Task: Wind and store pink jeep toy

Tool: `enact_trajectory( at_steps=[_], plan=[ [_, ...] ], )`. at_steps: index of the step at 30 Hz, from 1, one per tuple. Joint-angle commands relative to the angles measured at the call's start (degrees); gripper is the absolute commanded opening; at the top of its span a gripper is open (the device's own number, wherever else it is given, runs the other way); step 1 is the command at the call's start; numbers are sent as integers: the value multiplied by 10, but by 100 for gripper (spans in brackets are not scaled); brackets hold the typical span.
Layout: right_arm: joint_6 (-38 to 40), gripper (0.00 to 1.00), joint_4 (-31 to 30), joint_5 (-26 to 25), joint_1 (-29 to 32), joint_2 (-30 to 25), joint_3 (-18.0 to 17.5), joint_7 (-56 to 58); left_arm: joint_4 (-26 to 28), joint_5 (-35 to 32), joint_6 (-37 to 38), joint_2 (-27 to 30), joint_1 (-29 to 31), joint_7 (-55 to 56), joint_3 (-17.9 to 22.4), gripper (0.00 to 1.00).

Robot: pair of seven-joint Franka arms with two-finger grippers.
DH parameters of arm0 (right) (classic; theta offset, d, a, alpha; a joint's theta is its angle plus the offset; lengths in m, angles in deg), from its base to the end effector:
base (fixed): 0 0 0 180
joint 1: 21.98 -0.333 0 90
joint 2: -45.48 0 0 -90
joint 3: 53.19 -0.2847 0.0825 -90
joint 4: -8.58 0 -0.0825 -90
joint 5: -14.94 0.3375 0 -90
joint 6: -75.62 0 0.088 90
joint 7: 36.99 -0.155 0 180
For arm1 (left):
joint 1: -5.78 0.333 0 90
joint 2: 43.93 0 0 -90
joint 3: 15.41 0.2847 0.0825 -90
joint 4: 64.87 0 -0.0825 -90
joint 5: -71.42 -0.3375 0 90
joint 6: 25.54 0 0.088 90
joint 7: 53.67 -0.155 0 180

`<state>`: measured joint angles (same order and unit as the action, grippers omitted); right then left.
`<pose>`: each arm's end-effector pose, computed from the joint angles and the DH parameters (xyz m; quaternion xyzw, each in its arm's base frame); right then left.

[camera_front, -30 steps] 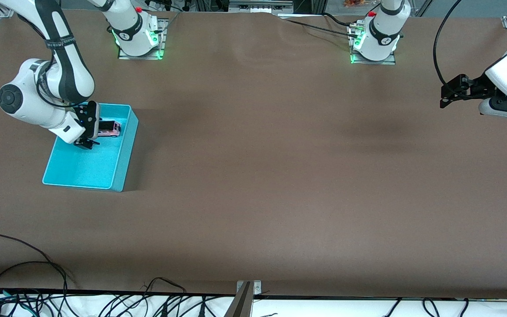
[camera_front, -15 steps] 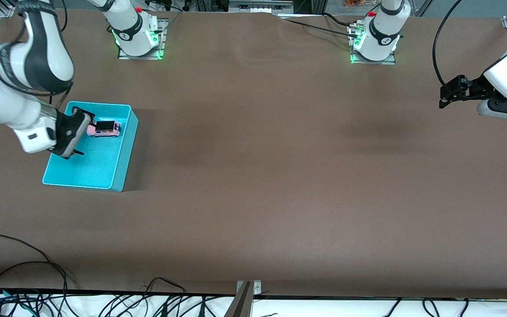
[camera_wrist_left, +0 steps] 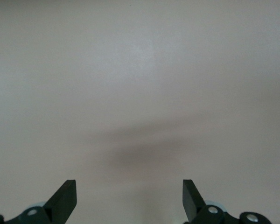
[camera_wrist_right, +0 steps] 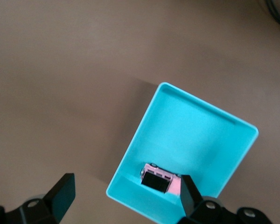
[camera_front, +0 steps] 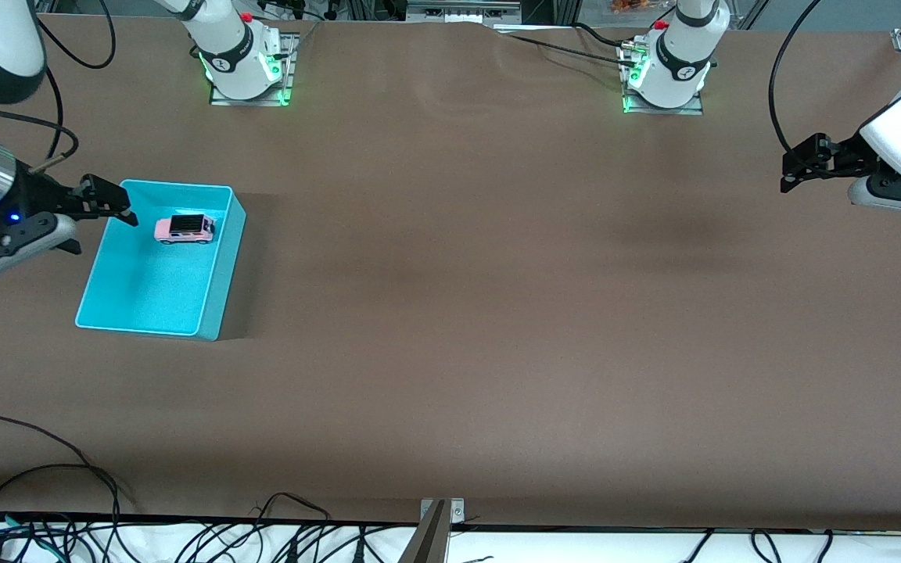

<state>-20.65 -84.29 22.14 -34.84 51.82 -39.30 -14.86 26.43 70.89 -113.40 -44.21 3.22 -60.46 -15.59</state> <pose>0.5397 0.0130 0.4773 -0.9831 -0.1750 0.0136 0.0528 0.5008 -0.0225 0.5301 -0.9960 0.0830 0.0326 0.0035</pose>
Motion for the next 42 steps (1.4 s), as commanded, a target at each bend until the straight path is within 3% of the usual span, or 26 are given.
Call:
enact_trajectory(
  at_steps=[1, 9, 12, 26, 38, 42],
  plan=[
    [56, 100, 65, -38, 0, 10, 4, -97, -19, 7, 6, -4, -2, 15, 5, 100],
    [147, 100, 117, -75, 2, 7, 7, -128, -19, 8, 6, -4, -2, 16, 4, 100],
    [158, 100, 104, -82, 3, -26, 9, -162, -19, 8, 6, -4, -2, 16, 5, 100],
    [143, 100, 15, -82, 1, -99, 3, -183, -19, 8, 23, -2, -2, 16, 0, 100],
    [137, 100, 23, -90, -1, -92, 3, -182, -21, 2, 22, -1, -13, 63, -9, 100],
    [128, 100, 23, -90, -1, -90, 3, -182, -52, 0, 23, -7, -14, 62, -9, 100]
  ],
)
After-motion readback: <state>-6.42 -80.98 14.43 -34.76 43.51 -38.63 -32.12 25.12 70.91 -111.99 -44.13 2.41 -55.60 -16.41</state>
